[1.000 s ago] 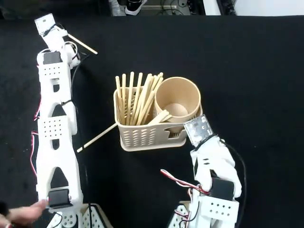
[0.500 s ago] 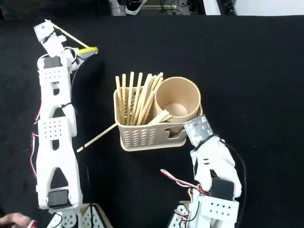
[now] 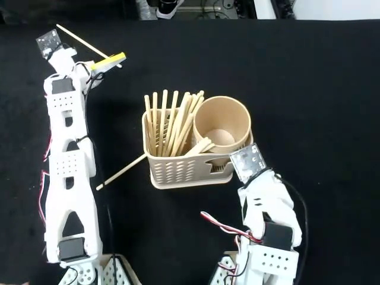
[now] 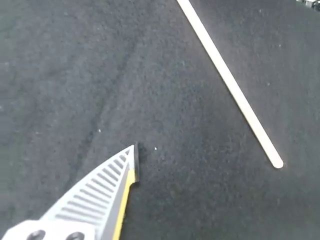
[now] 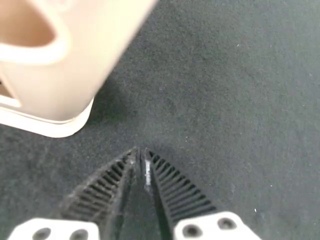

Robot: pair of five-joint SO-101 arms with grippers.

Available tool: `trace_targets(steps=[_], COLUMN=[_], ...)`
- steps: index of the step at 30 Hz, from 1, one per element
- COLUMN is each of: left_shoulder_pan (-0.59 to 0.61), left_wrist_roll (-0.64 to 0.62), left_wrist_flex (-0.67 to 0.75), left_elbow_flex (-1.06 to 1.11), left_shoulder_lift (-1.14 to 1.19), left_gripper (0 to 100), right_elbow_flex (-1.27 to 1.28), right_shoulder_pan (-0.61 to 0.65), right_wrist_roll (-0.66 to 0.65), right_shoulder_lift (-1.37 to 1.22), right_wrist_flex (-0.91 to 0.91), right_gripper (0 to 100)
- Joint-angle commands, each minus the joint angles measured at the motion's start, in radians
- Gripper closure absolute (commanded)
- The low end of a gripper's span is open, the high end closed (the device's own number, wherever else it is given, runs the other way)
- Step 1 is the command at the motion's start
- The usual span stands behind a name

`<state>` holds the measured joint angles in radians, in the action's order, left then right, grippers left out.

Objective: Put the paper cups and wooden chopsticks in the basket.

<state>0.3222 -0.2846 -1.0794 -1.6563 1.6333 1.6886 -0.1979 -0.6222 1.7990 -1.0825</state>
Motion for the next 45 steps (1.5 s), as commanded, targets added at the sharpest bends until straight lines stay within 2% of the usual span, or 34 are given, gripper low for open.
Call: trace_targets(steps=[1, 4, 8, 10, 13, 15, 18, 21, 28, 33, 35, 40, 45], left_shoulder_pan=[0.125, 0.171, 0.208, 0.223, 0.248, 0.246, 0.242, 0.251, 0.351, 0.386, 0.395, 0.400, 0.294], left_wrist_roll=[0.003, 0.017, 0.127, 0.230, 0.451, 0.542, 0.545, 0.531, 0.301, 0.457, 0.462, 0.322, 0.199], left_wrist_flex=[-0.006, -0.048, -0.183, -0.236, -0.282, -0.318, -0.433, -0.422, -0.520, -0.549, -0.549, -0.549, -0.555], left_elbow_flex=[-0.005, -0.004, -0.004, -0.001, -0.001, -0.002, -0.004, -0.001, 0.005, -0.004, -0.002, -0.005, -0.004], left_shoulder_lift=[0.046, 0.041, 0.018, -0.012, -0.064, -0.094, -0.132, -0.138, -0.138, -0.141, -0.146, -0.172, -0.221], left_gripper=[4, 4, 4, 4, 4, 4, 4, 4, 4, 4, 4, 4, 4], right_elbow_flex=[-0.002, -0.002, -0.002, -0.002, -0.002, -0.002, -0.002, -0.002, -0.002, -0.002, -0.002, -0.002, -0.002], right_shoulder_pan=[0.003, 0.003, 0.003, 0.003, 0.003, 0.003, 0.003, 0.003, 0.003, 0.003, 0.003, 0.003, 0.003], right_wrist_roll=[-0.008, -0.008, -0.008, -0.008, -0.008, -0.008, -0.008, -0.008, -0.008, -0.008, -0.008, -0.008, -0.008], right_shoulder_lift=[0.041, 0.041, 0.041, 0.041, 0.041, 0.041, 0.041, 0.041, 0.041, 0.041, 0.041, 0.041, 0.041], right_wrist_flex=[-0.005, -0.005, -0.005, -0.005, -0.005, -0.005, -0.005, -0.005, -0.006, -0.006, -0.006, -0.006, -0.006], right_gripper=[98.6, 98.6, 98.6, 98.6, 98.6, 98.6, 98.6, 98.6, 98.6, 98.6, 98.6, 98.6, 98.6])
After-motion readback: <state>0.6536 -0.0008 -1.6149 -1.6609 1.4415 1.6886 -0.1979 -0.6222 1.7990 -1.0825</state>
